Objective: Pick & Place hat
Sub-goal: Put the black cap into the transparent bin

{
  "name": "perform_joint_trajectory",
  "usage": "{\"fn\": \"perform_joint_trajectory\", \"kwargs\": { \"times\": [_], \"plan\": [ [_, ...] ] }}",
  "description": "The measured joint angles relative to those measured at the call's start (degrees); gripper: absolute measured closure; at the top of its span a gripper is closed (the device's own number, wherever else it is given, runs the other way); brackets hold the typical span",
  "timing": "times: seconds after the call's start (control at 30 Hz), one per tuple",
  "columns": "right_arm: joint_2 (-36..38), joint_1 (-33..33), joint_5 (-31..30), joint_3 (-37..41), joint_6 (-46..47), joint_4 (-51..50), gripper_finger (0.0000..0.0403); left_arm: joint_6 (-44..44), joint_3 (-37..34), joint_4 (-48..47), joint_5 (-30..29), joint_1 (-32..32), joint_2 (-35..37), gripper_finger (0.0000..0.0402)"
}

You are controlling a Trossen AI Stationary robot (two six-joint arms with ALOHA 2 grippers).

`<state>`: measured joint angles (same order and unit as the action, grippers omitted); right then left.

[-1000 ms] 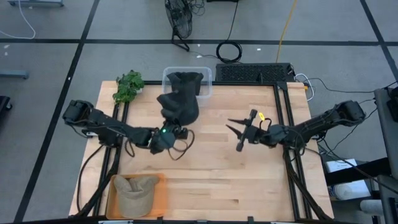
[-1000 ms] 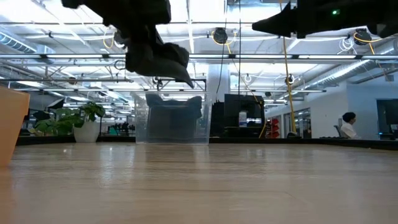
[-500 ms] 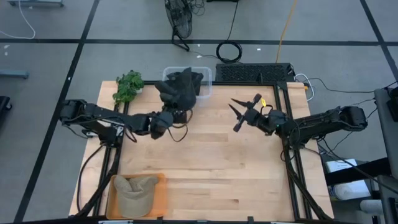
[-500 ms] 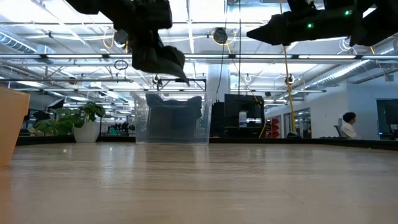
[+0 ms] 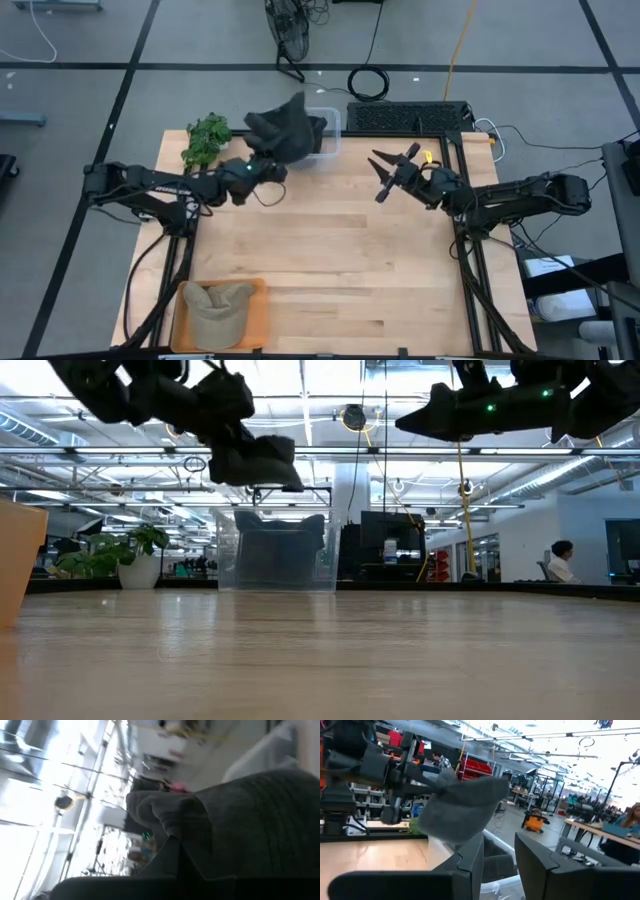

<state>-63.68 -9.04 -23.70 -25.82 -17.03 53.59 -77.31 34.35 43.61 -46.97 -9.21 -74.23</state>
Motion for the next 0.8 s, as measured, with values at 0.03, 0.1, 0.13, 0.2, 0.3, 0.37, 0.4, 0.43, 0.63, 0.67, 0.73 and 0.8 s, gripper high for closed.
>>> {"fn": "perform_joint_trajectory", "kwargs": {
  "times": [0.03, 0.1, 0.13, 0.2, 0.3, 0.37, 0.4, 0.43, 0.63, 0.67, 0.73, 0.8],
  "plan": [
    [0.0, 0.0, 0.0, 0.0, 0.4, -0.3, 0.0314, -1.1, -1.1, 3.8, 2.1, -0.8, 0.1, 0.0398],
    [0.0, 0.0, 0.0, 0.0, 1.5, -1.3, 0.0314, -2.7, -2.6, 9.8, 6.5, -2.2, 0.2, 0.0397],
    [0.0, 0.0, 0.0, 0.0, 2.2, -2.1, 0.0314, -3.4, -3.2, 11.4, 8.5, -2.9, 0.2, 0.0398],
    [0.0, 0.0, 0.0, 0.0, 3.6, -3.6, 0.0314, -4.6, -3.9, 11.6, 12.8, -4.4, 0.2, 0.0399],
    [0.0, 0.0, 0.0, 0.0, 5.9, -5.3, 0.0314, -6.6, -5.2, 10.4, 20.6, -7.2, -0.1, 0.0397],
    [0.0, 0.1, 0.0, 0.0, 7.2, -6.3, 0.0314, -8.3, -6.0, 10.2, 23.6, -9.1, -0.7, 0.0396],
    [0.0, 0.1, 0.0, 0.0, 8.0, -6.5, 0.0314, -8.6, -6.1, 9.9, 23.6, -10.1, -1.0, 0.0396],
    [0.0, 0.1, 0.0, 0.0, 8.8, -6.7, 0.0314, -8.5, -6.1, 9.9, 23.5, -11.0, -1.2, 0.0398],
    [0.0, 0.1, 0.0, 0.0, 10.4, -7.6, 0.0314, -7.5, -6.1, 10.3, 24.9, -13.9, -1.1, 0.0392],
    [0.0, 0.1, 0.0, 0.0, 10.4, -7.9, 0.0314, -7.8, -6.1, 10.3, 24.9, -14.3, -1.1, 0.0392],
    [0.0, 0.1, 0.0, 0.0, 10.4, -8.5, 0.0314, -7.6, -6.1, 10.2, 24.8, -15.1, -1.1, 0.0397],
    [0.0, 0.1, 0.0, 0.0, 10.4, -9.0, 0.0314, -6.8, -6.1, 10.1, 24.7, -15.8, -1.1, 0.0397]
  ]
}}
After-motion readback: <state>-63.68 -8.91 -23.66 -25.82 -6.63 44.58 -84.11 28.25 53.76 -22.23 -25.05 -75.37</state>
